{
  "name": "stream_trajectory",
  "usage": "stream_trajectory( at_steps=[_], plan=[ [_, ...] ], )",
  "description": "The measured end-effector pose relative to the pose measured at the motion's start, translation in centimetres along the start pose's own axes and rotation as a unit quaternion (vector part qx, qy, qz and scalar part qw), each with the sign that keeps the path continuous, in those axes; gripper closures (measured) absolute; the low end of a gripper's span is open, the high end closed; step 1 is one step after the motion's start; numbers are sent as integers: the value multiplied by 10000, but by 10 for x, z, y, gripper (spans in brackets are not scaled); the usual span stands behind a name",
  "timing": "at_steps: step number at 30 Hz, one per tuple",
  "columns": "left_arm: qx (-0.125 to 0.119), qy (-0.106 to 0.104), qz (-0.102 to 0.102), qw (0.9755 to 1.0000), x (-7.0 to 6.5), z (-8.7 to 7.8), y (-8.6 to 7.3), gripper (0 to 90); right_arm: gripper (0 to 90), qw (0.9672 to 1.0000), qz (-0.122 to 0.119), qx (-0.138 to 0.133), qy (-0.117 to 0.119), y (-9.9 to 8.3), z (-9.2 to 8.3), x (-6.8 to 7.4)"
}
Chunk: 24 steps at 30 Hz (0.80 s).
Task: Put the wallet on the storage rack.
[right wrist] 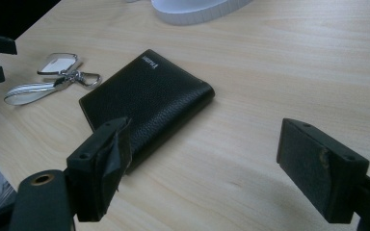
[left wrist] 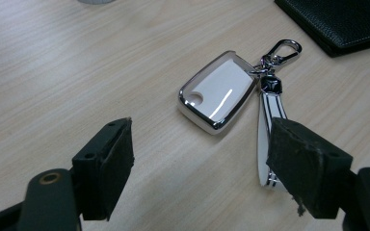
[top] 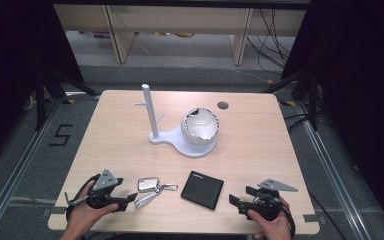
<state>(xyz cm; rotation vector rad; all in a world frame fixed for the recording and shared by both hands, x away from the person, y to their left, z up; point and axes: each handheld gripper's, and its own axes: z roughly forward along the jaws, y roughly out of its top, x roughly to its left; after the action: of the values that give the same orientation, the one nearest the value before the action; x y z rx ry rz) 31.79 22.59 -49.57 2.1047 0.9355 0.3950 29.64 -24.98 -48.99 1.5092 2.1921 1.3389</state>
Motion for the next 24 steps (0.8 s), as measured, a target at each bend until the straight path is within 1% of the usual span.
stream_trajectory(
  at_steps=[1, 2, 3, 4, 5, 6, 7, 8, 9, 10, 12, 13, 14, 15, 16, 17, 18, 19, 20, 21, 22, 23, 24],
  plan=[
    [14, 16, -48, 10000, -1, 0, 1, 248, 211, 9997, 226, 53, 83, 0, 0, 3],
    [33, 0, -25, 10000, 0, -1, 2, 271, 222, 9998, 171, 9, 76, 0, 1, 0],
    [-51, 5, -53, 10000, -1, 1, 3, 271, 222, 9998, 171, 9, 76, 0, 1, 0],
    [-45, -37, -32, 10000, -1, 1, 5, 284, 224, 9995, 285, 48, 102, 0, -1, 2],
    [-48, -36, -44, 10000, -1, 1, 7, 299, 224, 9994, 311, -29, 179, 0, -1, 2],
    [-81, -62, -10, 9999, -2, 2, 9, 320, 227, 9992, 342, -21, 185, 0, -1, 3],
    [-73, -100, -17, 9999, -3, 2, 12, 353, 233, 9997, 169, 32, 191, 1, -1, -1],
    [-95, -115, -10, 9999, -4, 3, 14, 405, 234, 9990, 396, 34, 217, 1, -1, 2],
    [-68, -155, 60, 9998, -6, 4, 18, 405, 234, 9990, 396, 34, 217, 1, -1, 2],
    [-86, -199, 129, 9997, -8, 6, 21, 444, 236, 9990, 378, 25, 254, 1, 0, 2],
    [-76, -248, 324, 9991, -14, 12, 30, 525, 246, 9985, 433, 16, 340, 1, 0, 3],
    [-51, -289, 453, 9985, -17, 16, 35, 558, 250, 9983, 436, 24, 382, 1, -1, 3],
    [-34, -358, 533, 9979, -19, 19, 39, 603, 250, 9990, 275, 2, 361, 1, 0, 1],
    [-36, -385, 585, 9975, -21, 22, 42, 639, 251, 9993, 231, 52, 284, 2, 0, 1],
    [-40, -418, 618, 9972, -23, 25, 45, 664, 253, 9993, 229, 46, 290, 2, 1, 1],
    [6, -428, 660, 9969, -24, 29, 50, 686, 255, 9992, 229, 16, 321, 2, 1, 2],
    [58, -461, 716, 9963, -27, 34, 55, 710, 257, 9978, 458, 15, 471, 1, 2, 5],
    [66, -461, 741, 9962, -28, 37, 58, 757, 258, 9991, 271, 5, 338, 2, 3, 2],
    [71, -486, 767, 9958, -30, 41, 62, 783, 260, 9983, 377, 6, 453, 2, 3, 4],
    [76, -542, 778, 9955, -32, 45, 65, 783, 260, 9983, 377, 6, 453, 2, 3, 4],
    [141, -619, 823, 9946, -34, 49, 69, 801, 261, 9977, 428, 19, 517, 2, 3, 5],
    [144, -641, 830, 9944, -36, 52, 72, 822, 263, 9974, 483, 43, 529, 2, 4, 6],
    [153, -669, 826, 9942, -39, 55, 75, 834, 263, 9975, 478, 57, 513, 2, 4, 6]
  ],
)
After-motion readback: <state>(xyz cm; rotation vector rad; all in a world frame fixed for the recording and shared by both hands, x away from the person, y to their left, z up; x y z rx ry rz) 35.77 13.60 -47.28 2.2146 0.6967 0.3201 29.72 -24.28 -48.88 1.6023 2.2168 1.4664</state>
